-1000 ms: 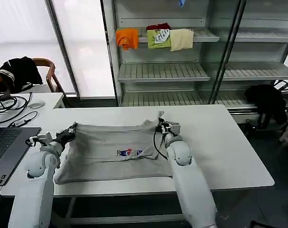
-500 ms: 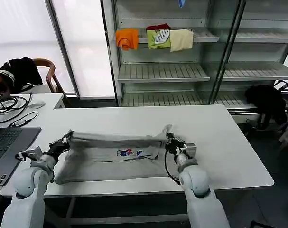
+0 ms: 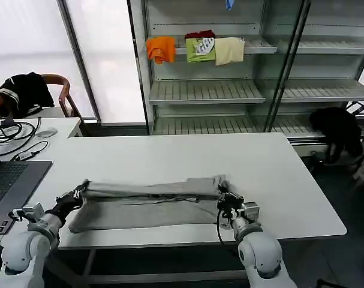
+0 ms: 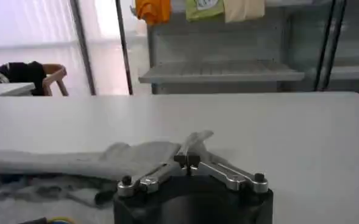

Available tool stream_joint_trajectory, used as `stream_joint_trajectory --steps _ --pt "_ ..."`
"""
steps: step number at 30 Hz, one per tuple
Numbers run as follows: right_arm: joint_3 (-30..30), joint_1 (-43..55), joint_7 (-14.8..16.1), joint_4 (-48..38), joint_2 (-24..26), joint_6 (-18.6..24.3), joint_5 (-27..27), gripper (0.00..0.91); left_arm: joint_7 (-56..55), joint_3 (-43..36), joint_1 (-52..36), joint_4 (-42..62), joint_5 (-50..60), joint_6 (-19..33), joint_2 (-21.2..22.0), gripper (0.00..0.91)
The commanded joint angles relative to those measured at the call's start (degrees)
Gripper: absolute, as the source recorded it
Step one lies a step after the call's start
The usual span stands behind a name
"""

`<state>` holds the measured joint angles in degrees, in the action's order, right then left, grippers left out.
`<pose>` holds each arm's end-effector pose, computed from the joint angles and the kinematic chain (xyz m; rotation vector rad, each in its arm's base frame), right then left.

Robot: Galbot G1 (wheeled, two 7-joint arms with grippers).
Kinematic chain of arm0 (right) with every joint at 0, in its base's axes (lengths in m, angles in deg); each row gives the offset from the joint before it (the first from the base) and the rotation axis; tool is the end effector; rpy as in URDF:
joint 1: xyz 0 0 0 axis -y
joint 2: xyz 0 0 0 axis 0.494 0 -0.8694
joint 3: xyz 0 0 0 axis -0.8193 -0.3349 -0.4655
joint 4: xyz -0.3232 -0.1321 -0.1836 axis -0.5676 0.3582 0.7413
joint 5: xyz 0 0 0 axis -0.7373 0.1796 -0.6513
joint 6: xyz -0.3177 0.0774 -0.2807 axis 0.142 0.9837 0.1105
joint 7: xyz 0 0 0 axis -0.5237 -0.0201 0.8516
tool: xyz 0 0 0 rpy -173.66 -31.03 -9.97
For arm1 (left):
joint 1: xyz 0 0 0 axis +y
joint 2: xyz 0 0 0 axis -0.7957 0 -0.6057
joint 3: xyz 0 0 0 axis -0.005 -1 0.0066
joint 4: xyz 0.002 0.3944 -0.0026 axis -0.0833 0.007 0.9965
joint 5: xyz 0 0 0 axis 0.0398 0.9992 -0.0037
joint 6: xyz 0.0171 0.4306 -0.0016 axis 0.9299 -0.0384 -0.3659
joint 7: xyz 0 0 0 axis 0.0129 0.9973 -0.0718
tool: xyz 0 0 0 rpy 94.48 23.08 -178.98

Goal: Fold and organize the clothes.

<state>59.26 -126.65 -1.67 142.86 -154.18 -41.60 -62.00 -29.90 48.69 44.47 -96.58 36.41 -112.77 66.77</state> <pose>0.3654 0.0321 -0.2938 0.2738 -2.7967 -0.0054 0.3737 0.2373 -0.3077 -0.1228 -2.8083 0.1920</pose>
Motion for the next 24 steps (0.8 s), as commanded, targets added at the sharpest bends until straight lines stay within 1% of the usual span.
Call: stream_joint_trajectory --steps 1,3,5,7,8,10,11,13,17,19,20,21,22,23,24 --pt "0.38 -3.32 -0.74 0.74 -0.56 0.65 -6.82 0.907 -0.88 0.30 3.91 -1.65 7.59 -0.17 0.96 0.907" --pt "0.44 -3.58 -2.87 0.91 -0.49 0.35 -8.87 0.907 -2.08 0.51 4.61 -2.19 9.21 0.40 1.44 0.907" --pt "1.09 -3.87 -3.56 1.74 -0.48 0.35 -8.83 0.907 -3.22 0.89 5.44 -3.23 10.28 0.84 1.92 0.907" --pt "1.95 -3.91 -4.17 3.05 -0.36 0.84 -7.38 0.907 -5.06 1.46 6.79 -4.62 10.95 1.09 2.63 0.907" --pt "2.54 -3.83 -4.58 3.75 -0.29 1.60 -5.58 0.907 -5.44 1.49 7.05 -4.83 11.24 1.31 2.88 0.907" --pt "3.80 -2.96 -5.98 5.22 -0.24 3.87 0.22 0.907 -7.52 1.31 7.72 -5.14 11.46 1.73 3.75 0.907" --pt "3.96 -2.60 -6.54 5.56 -0.26 4.30 1.33 0.907 -7.88 1.25 7.73 -5.04 11.44 1.76 4.08 0.907" --pt "4.71 -0.89 -7.31 6.23 -0.48 4.28 2.18 0.907 -8.83 0.96 7.71 -4.67 11.36 1.80 4.90 0.907" --pt "5.48 3.22 -7.91 7.40 -0.44 1.77 3.51 0.907 -9.17 0.62 8.38 -4.82 9.56 1.57 5.38 0.907" --pt "5.56 5.60 -8.40 7.51 -0.31 0.32 4.15 0.907 -9.20 0.61 8.70 -4.96 9.00 1.57 5.41 0.736" --pt "5.55 6.05 -8.49 7.51 -0.30 0.24 4.18 0.907 -9.21 0.62 8.81 -5.06 8.64 1.46 5.44 0.554" --pt "5.43 7.60 -8.73 7.38 -0.26 -0.42 4.46 0.907 -9.20 0.65 8.99 -5.11 8.04 1.22 5.45 0.423" --pt "5.26 8.38 -9.01 7.24 -0.24 -0.89 4.54 0.907 -9.13 0.63 9.13 -5.12 7.71 1.18 5.46 0.091" --pt "5.11 9.10 -9.18 7.07 -0.24 -1.15 4.54 0.907 -9.00 0.61 9.23 -5.14 7.28 1.08 5.48 0.030" --pt "4.99 9.51 -9.25 6.87 -0.28 -1.40 4.54 0.907 -8.92 0.58 9.31 -5.19 6.65 0.93 5.47 0.020"
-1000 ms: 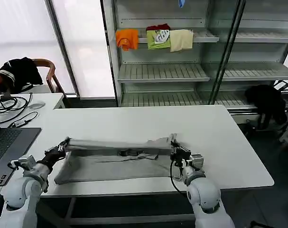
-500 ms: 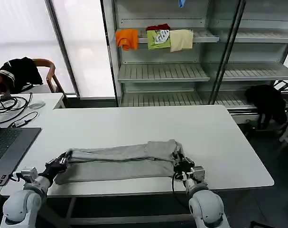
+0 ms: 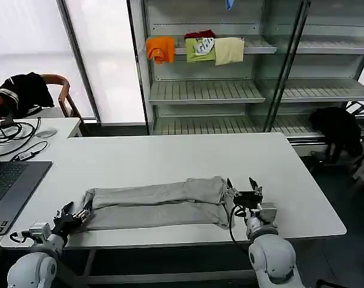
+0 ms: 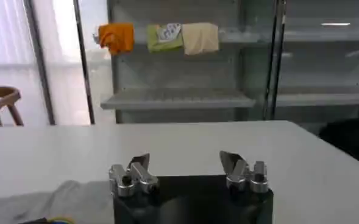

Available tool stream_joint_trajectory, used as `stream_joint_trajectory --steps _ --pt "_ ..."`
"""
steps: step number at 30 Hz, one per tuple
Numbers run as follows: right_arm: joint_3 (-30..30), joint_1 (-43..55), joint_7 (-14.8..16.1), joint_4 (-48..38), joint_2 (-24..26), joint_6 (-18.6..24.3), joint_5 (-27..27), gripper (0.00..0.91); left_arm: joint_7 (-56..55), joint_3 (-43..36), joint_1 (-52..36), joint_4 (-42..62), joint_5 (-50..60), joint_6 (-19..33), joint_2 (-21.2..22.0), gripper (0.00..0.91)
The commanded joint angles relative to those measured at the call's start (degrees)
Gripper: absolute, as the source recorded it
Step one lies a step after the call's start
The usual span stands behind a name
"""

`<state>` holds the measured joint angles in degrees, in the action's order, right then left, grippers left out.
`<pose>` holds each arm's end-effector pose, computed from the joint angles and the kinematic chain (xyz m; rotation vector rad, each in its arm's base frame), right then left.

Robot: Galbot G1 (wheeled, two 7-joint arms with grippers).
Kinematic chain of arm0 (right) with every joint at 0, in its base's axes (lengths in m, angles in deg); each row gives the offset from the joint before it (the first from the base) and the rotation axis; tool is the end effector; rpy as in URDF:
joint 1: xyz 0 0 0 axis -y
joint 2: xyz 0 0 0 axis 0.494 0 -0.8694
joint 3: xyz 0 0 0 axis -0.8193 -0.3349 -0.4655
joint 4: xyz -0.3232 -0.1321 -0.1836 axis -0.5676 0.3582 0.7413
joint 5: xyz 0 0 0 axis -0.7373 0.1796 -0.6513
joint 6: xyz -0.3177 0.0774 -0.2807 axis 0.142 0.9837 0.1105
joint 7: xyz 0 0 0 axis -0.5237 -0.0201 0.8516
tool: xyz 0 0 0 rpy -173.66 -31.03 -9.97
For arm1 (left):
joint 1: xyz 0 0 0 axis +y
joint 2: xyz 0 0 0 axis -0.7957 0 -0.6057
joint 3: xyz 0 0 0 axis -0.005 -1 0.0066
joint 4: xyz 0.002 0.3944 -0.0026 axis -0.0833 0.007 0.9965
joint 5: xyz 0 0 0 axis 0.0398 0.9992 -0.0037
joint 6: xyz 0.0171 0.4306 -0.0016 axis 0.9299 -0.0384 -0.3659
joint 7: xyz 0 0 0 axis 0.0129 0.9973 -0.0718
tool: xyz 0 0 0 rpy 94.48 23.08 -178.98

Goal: Fold and organize the clothes.

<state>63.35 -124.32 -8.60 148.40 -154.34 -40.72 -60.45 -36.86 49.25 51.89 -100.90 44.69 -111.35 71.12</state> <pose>0.3671 0.0072 -0.2365 0.0357 -2.9661 -0.0327 0.3275 0.2091 -0.3383 0.0829 -2.7484 0.0374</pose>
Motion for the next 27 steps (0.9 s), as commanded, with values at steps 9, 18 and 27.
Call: stream_joint_trajectory --steps 9,18,27 --pt "0.23 8.49 -2.42 -1.05 -0.76 -2.27 2.87 0.907 -0.84 -0.65 1.88 -2.58 -7.42 -1.42 1.46 0.010" --pt "0.32 9.06 -2.49 -1.96 -0.18 -2.29 2.75 0.907 -2.76 -0.86 -0.60 -2.62 -18.94 -2.35 2.38 0.000" --pt "0.47 9.75 -2.68 -3.56 -0.23 -2.26 2.75 0.907 -1.57 6.64 -2.56 -2.63 -21.40 -4.83 -1.72 0.000"
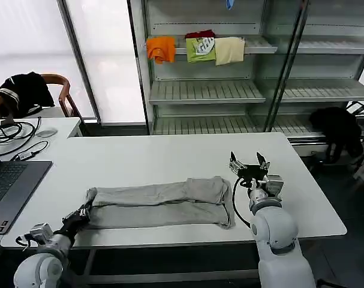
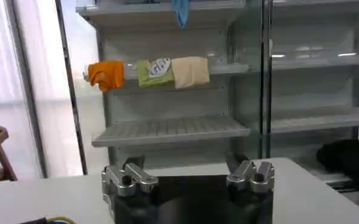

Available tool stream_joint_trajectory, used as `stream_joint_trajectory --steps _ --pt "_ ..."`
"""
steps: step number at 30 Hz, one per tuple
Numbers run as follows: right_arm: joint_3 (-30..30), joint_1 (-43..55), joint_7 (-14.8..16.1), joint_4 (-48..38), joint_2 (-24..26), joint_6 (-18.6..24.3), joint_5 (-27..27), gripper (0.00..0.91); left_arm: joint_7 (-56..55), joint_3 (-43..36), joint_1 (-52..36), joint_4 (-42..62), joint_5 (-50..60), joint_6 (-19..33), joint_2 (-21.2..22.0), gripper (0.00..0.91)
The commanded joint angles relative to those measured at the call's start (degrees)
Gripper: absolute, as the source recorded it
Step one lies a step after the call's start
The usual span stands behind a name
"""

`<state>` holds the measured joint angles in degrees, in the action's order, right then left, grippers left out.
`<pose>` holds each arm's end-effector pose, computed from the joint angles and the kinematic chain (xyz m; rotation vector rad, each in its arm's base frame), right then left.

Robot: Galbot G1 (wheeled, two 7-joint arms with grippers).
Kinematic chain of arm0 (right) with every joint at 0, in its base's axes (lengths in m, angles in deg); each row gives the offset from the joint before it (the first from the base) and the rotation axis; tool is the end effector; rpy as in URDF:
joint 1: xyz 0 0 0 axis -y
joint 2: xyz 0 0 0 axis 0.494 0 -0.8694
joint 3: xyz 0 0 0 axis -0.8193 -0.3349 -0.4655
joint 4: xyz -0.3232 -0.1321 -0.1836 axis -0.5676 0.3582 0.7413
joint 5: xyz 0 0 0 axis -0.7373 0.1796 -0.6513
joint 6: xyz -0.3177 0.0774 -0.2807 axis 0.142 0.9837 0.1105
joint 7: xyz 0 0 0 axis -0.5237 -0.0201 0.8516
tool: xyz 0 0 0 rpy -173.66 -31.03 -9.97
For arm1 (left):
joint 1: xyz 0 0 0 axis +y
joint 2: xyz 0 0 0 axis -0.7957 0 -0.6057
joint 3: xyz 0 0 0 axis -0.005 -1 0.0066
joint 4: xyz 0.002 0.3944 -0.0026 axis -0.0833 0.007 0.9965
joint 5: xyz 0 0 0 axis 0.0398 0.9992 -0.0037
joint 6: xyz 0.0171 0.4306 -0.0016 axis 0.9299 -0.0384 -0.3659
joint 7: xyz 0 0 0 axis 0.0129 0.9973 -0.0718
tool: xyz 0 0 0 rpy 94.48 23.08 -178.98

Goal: Fold and organize the clothes.

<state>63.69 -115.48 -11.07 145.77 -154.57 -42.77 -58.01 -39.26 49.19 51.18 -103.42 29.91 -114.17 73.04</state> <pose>0.4088 0.0045 -0.1943 -0.0101 -3.0340 -0.0790 0.3300 0.1939 -0.3232 0.0151 -2.7609 0.4149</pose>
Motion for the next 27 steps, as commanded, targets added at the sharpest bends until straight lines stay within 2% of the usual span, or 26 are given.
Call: stream_joint_trajectory --steps 1,8,12,16,20,25,27 --pt "0.10 1.04 -0.22 -1.24 0.02 -0.21 0.32 0.907 1.71 7.81 -2.15 0.07 -5.01 -2.21 -5.06 0.000" --pt "-0.36 1.75 -0.16 -2.99 -0.49 0.03 0.31 0.907 8.85 16.01 -3.85 3.76 8.69 -1.40 -18.63 0.000" --pt "-0.68 2.02 -0.12 -3.82 -0.60 0.20 0.30 0.907 11.75 18.85 -6.01 6.11 15.68 -0.16 -24.66 0.000" --pt "-0.81 2.19 -0.05 -4.51 -0.58 0.36 0.30 0.907 12.24 19.71 -8.09 5.14 15.91 -1.61 -27.94 0.000" --pt "-0.94 2.51 0.01 -5.38 -0.68 0.64 0.29 0.907 9.14 17.57 -9.58 -1.90 8.24 -4.84 -26.09 0.000" --pt "-1.16 2.47 0.12 -5.68 -0.78 0.75 0.15 0.907 5.58 8.61 -7.08 -13.18 8.07 -4.95 -16.18 0.000" --pt "-1.04 2.25 0.15 -5.57 -0.56 0.71 0.10 0.907 5.34 2.88 -6.41 -15.56 10.54 -4.93 -10.57 0.000"
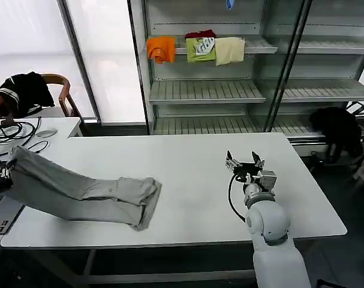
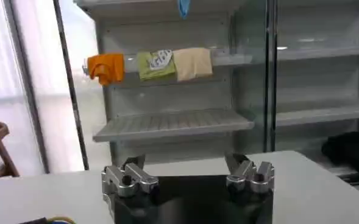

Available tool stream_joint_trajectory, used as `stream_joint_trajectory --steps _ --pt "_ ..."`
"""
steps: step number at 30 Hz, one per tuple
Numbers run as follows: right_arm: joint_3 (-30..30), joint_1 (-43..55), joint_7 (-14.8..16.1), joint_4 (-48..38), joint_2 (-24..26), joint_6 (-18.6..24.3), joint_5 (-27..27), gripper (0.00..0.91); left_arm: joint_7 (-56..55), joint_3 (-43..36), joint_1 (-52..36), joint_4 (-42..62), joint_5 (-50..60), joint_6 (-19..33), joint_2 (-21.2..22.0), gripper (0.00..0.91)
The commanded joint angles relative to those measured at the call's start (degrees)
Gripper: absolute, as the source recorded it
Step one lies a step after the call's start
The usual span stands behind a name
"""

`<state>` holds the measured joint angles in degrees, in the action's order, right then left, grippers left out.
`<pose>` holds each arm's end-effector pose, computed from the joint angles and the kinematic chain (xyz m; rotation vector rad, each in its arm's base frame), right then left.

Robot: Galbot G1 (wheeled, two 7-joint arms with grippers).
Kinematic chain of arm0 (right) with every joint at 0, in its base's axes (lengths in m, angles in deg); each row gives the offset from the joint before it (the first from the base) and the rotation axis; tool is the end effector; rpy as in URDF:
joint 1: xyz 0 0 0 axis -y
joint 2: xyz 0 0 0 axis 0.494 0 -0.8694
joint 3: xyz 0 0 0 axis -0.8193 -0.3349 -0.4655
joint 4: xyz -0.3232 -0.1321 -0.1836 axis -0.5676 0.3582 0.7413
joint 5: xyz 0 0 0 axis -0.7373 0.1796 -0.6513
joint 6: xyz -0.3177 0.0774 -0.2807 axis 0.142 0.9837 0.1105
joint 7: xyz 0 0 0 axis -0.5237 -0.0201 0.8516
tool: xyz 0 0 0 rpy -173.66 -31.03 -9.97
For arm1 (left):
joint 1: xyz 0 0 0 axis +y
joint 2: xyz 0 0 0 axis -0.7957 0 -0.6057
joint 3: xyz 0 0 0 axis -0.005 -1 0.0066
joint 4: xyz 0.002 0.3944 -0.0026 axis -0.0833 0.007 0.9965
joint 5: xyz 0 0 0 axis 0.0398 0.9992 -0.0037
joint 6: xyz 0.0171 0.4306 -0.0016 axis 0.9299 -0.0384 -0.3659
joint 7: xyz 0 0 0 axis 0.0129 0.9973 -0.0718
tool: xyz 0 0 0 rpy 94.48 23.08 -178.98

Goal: Fold and organize the clothes.

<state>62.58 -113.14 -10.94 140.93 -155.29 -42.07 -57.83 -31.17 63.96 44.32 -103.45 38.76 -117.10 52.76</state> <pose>0.4328 0.0130 -0.2103 0.0111 -3.0002 -0.0916 0.3401 0.3411 -0.1370 0.1999 -2.9502 -0.2581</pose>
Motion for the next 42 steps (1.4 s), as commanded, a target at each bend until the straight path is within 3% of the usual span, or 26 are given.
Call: stream_joint_trajectory --steps 1,4,10,31,32,33,42 --pt "0.10 -0.13 0.02 -0.69 0.24 -0.02 -0.13 0.907 -3.02 -13.97 0.94 -16.05 2.29 -2.01 11.77 0.000" --pt "0.36 -0.47 0.06 -0.56 0.69 -0.02 -0.18 0.907 -3.55 -20.35 1.96 -16.73 5.35 -1.96 15.30 0.000" --pt "0.70 -1.50 0.59 -0.13 0.92 -0.01 -0.78 0.907 -6.26 -28.60 3.29 -17.94 5.75 -1.98 18.04 0.010" --pt "0.11 -2.87 1.74 0.27 0.67 0.22 -2.39 0.907 -6.51 -35.53 3.17 -9.92 12.95 -1.88 23.46 0.020" --pt "0.06 -2.90 1.78 0.24 0.65 0.22 -2.42 0.907 -6.55 -35.67 3.12 -9.46 13.13 -1.88 23.66 0.423" --pt "-0.01 -2.93 1.81 0.18 0.64 0.22 -2.47 0.907 -6.73 -36.16 3.02 -8.85 13.07 -1.84 24.07 0.907" --pt "-0.53 -2.89 1.79 -0.21 -0.26 0.14 -3.11 0.907 -6.04 -37.50 3.36 -12.02 1.71 -1.62 27.21 0.907"
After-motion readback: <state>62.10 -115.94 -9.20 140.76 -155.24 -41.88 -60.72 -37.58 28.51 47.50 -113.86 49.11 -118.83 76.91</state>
